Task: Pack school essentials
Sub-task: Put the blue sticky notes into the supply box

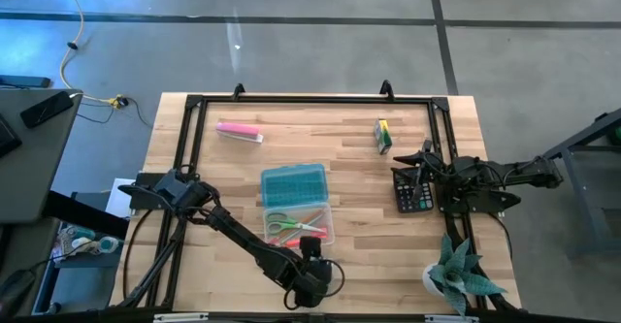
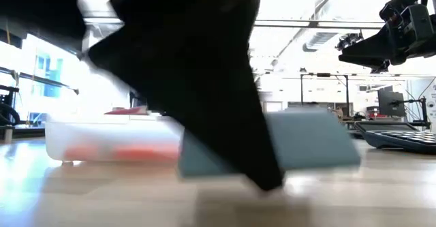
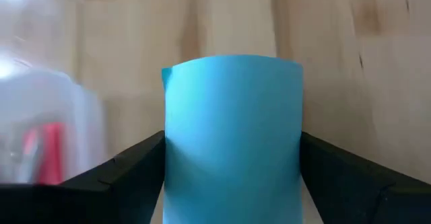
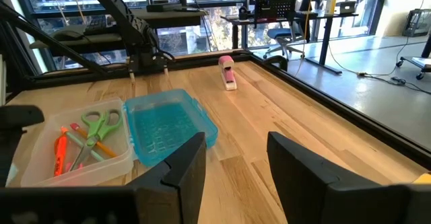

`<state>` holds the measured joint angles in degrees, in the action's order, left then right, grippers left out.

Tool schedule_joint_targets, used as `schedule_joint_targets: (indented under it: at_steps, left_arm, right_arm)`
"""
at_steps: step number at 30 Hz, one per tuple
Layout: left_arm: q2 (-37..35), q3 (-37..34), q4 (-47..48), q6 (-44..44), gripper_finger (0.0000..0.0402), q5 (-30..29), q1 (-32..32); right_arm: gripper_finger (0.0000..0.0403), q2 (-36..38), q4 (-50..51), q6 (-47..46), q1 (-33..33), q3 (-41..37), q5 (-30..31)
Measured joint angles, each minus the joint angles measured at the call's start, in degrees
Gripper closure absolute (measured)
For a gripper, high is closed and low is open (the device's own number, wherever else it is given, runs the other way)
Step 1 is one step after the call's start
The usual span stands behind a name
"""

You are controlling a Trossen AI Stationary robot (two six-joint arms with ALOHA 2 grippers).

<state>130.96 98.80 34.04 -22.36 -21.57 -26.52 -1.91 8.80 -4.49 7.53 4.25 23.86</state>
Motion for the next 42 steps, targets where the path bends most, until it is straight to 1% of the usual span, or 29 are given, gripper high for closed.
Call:
schedule_joint_targets:
  at_steps: [4, 9, 18, 23, 28, 34, 38, 42]
  left_arm:
    - [-1.5, 0.1, 0.0, 0.1, 0.0104, -2.4, 0.0]
    - [-3.3, 0.2, 0.8, 0.5, 0.0109, -2.9, 0.2]
    - [-6.1, 0.3, 9.8, 1.5, 0.0110, -6.1, 3.7]
    - [-6.2, 0.3, 15.3, 0.5, 0.0110, -4.3, 6.6]
    - [-6.2, 0.3, 16.1, 1.8, 0.0110, -4.4, 8.7]
    - [-6.2, 0.3, 18.5, 0.5, 0.0108, -2.8, 10.5]
    - [-6.2, 0.3, 19.3, 0.2, 0.0098, -2.8, 10.9]
    - [-6.2, 0.3, 19.4, -1.0, 0.0073, -2.2, 11.1]
  right_arm:
    - [0.0254, 0.0, 0.0, 0.0, 0.0, 0.0, 0.0]
    - [0.0254, 0.0, 0.0, 0.0, 0.0, 0.0, 0.0]
    - [0.0254, 0.0, 0.0, 0.0, 0.0, 0.0, 0.0]
    - [0.0254, 0.0, 0.0, 0.0, 0.0, 0.0, 0.0]
    - [0.0254, 0.0, 0.0, 0.0, 0.0, 0.0, 0.0]
    - [0.0254, 0.0, 0.0, 0.0, 0.0, 0.0, 0.0]
    - [0.0254, 0.0, 0.0, 0.0, 0.0, 0.0, 0.0]
    - [0.0254, 0.0, 0.0, 0.0, 0.0, 0.0, 0.0]
